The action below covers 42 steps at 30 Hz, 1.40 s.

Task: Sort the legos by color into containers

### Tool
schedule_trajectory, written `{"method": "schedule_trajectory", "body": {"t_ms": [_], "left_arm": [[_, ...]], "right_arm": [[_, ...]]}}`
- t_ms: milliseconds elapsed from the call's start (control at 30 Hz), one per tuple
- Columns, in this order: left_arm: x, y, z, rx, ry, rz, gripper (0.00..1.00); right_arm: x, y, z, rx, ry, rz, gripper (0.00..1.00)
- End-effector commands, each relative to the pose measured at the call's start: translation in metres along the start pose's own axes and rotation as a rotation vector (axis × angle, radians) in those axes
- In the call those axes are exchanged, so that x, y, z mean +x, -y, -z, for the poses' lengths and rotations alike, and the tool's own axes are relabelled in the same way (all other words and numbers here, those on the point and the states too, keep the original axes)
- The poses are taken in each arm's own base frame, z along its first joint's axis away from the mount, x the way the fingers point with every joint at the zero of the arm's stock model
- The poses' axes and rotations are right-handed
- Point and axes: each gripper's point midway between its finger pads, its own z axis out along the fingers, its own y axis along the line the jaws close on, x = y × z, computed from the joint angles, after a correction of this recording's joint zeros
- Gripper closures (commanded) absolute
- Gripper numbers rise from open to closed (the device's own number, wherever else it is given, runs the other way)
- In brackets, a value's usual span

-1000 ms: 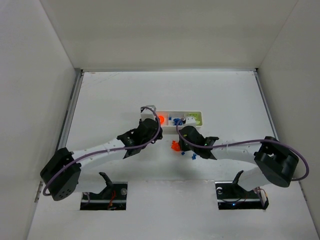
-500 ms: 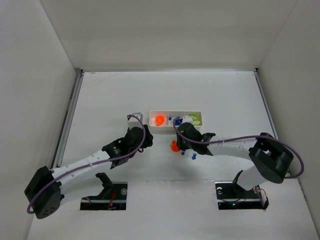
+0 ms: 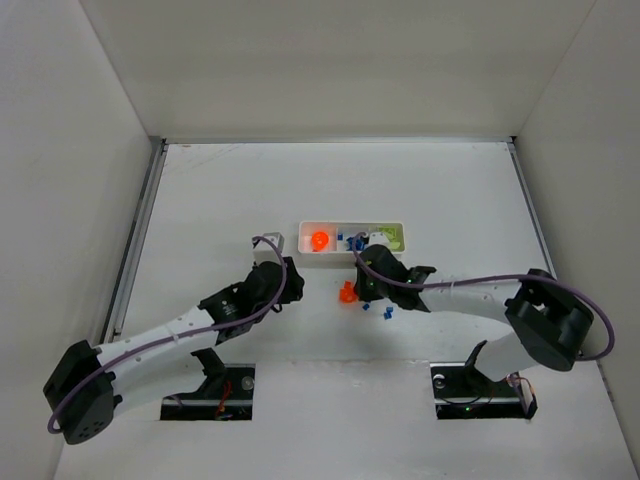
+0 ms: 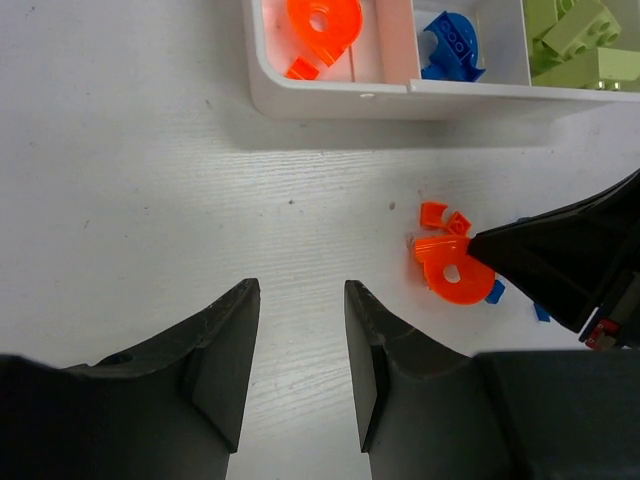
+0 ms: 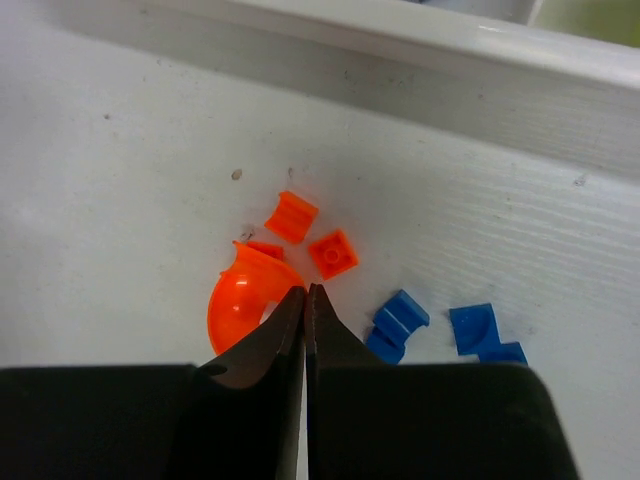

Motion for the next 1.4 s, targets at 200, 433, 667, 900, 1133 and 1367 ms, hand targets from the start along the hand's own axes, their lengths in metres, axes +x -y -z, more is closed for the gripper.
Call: {"method": "schedule_trajectory", "body": {"t_ms": [200, 433, 667, 900, 1133, 1367], "left_arm": [[-0.002, 0.012, 0.007, 0.061, 0.028, 0.019, 0.65], [-0.011, 0.020, 0.003, 0.109, 0.086, 0.060, 0.71], [0.003, 0.037, -0.003, 0.129, 0.024, 0.059, 0.72], [0.023, 0.073, -0.005, 0.203, -0.030, 0.004, 0.70], [0.062, 0.145, -0.005, 0.320, -0.088, -0.166, 0.63], [0.096, 0.167, -0.023, 0.289, -0.092, -0.327, 0.61]], "right_arm": [[-0.070, -0.026, 0.058, -0.116, 0.217, -0.113, 0.95], [-0.137, -0.053, 0.030, -0.085, 0.296, -0.131, 0.95], [-0.180, -0.072, -0.011, -0.055, 0.308, -0.160, 0.93], [-0.185, -0.056, -0.012, -0.016, 0.347, -0.197, 0.61], [-0.160, -0.010, 0.044, 0.030, 0.418, -0.211, 0.69], [-0.108, 0.048, 0.080, 0.086, 0.438, -0.321, 0.76]]}}
